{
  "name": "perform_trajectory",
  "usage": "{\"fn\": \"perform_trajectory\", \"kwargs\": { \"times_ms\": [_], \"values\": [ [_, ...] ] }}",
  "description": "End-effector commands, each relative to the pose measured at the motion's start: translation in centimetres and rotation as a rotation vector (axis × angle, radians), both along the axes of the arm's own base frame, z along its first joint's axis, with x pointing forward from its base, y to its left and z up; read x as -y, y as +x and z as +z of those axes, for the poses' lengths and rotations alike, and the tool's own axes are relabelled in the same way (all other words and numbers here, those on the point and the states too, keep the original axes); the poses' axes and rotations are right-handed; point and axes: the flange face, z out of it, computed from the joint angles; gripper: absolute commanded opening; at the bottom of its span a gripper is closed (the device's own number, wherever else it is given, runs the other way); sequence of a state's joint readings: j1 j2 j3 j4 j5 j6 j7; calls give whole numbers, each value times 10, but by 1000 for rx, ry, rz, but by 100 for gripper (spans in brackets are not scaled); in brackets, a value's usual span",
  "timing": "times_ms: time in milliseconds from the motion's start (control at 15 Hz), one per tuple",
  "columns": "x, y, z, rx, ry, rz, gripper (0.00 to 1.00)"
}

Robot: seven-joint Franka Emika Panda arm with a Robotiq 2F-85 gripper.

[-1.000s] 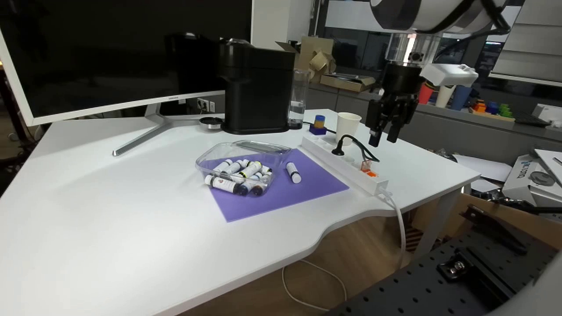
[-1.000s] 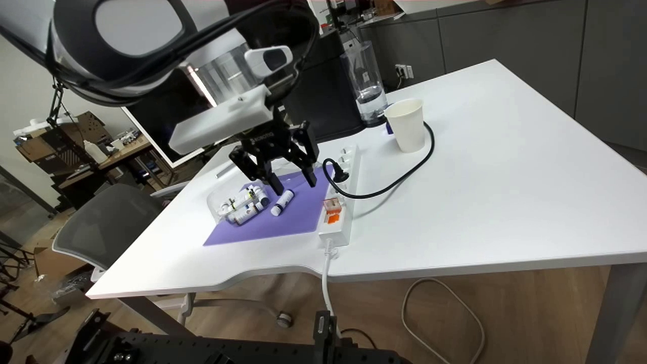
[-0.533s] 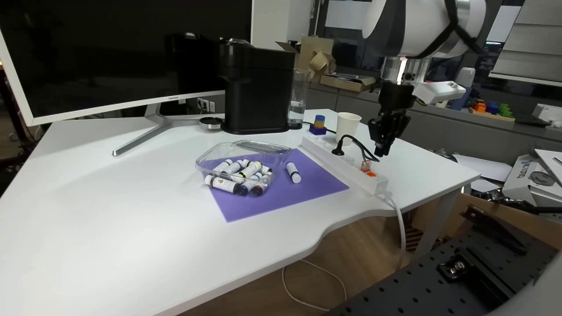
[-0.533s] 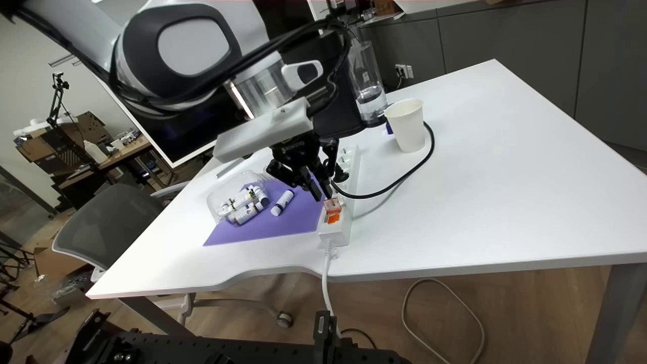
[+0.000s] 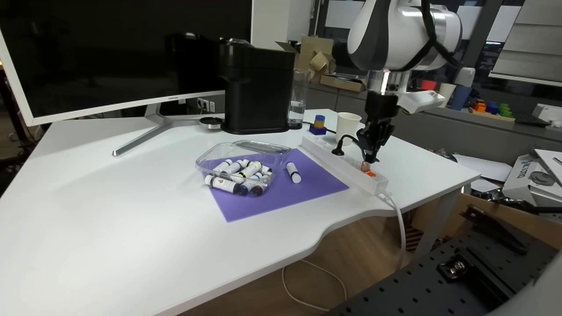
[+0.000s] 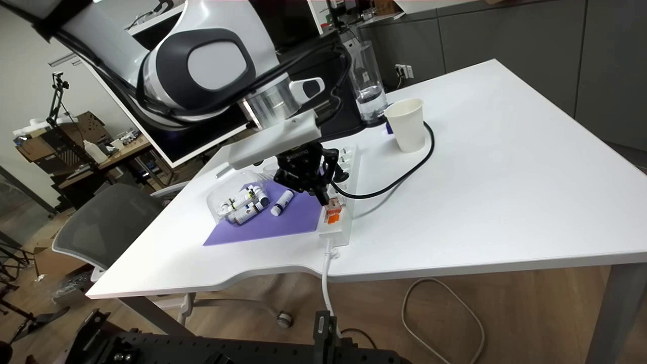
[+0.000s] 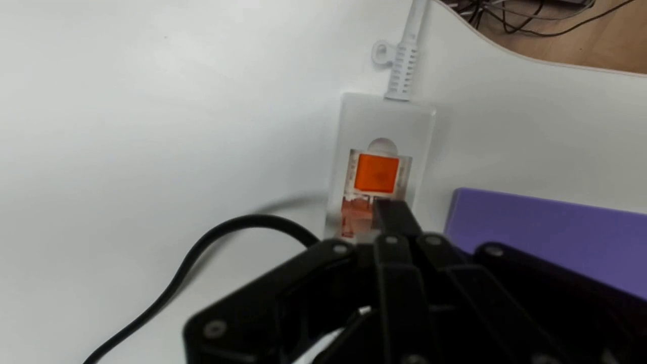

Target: Turn on the extension cord

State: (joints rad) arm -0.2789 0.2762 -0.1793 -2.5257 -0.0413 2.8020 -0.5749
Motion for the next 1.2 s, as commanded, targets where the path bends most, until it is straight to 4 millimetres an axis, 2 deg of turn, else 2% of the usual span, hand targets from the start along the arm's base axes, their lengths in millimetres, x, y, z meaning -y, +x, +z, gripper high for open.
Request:
{"fn": "perform_trajectory", "kwargs": {
  "times_ms": [0, 667, 1133],
  "values": [
    [4, 5, -4, -4, -9, 16, 0],
    [5, -2, -20, -33, -11, 22, 0],
    [9, 9, -27, 0, -42, 42, 0]
  ]
}}
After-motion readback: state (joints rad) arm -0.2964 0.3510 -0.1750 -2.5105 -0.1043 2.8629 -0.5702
